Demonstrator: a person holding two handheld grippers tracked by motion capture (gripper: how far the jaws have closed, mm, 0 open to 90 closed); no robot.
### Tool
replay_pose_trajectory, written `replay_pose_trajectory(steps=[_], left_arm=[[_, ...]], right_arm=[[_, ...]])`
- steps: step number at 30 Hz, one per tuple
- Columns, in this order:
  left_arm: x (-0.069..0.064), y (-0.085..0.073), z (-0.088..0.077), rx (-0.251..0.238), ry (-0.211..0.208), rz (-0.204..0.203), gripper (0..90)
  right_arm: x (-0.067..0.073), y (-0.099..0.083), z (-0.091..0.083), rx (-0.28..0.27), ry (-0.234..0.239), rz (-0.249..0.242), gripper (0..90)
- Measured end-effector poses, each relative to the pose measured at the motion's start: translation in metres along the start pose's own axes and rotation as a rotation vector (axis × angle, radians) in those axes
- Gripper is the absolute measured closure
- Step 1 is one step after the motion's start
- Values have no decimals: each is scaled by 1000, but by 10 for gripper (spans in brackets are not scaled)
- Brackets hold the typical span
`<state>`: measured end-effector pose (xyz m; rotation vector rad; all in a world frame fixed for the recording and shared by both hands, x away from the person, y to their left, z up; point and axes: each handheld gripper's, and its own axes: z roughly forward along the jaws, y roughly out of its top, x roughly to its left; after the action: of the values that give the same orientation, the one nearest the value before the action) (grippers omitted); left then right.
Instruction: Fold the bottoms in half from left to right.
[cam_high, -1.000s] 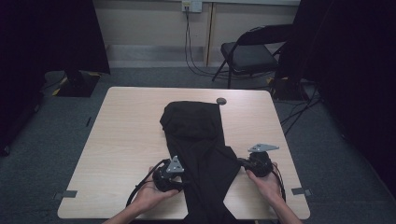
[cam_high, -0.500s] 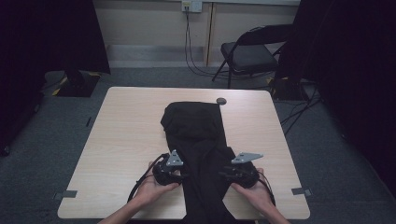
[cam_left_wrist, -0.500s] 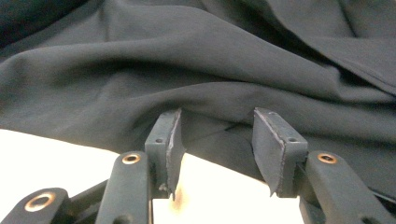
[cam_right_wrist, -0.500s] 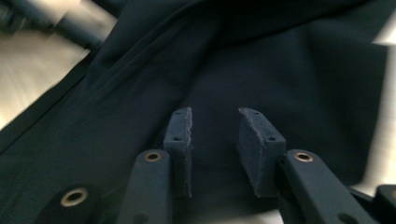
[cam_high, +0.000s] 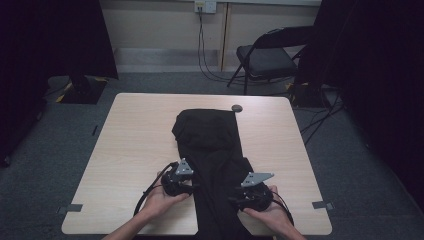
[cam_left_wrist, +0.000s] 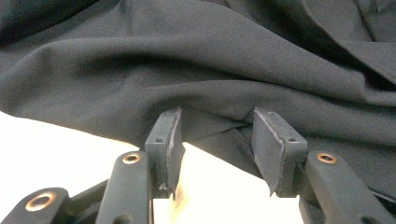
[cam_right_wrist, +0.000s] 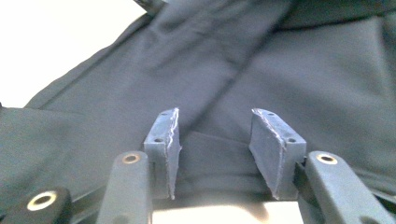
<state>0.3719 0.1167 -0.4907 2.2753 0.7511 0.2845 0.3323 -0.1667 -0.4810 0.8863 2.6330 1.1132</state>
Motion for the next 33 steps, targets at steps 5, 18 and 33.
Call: replay_pose_trajectory(steps=[5,18,33], left_arm=[[-3,-3,-1,-13,19,-21,533],[-4,-3,-3,2,27,-29,530],[-7,-7,-7,3,12,-17,517]], right_arm=[[8,-4,7,42,0,-77,543],[10,-33,-34,150,-21,-82,553],[12,46,45,-30,-50,-49,582]])
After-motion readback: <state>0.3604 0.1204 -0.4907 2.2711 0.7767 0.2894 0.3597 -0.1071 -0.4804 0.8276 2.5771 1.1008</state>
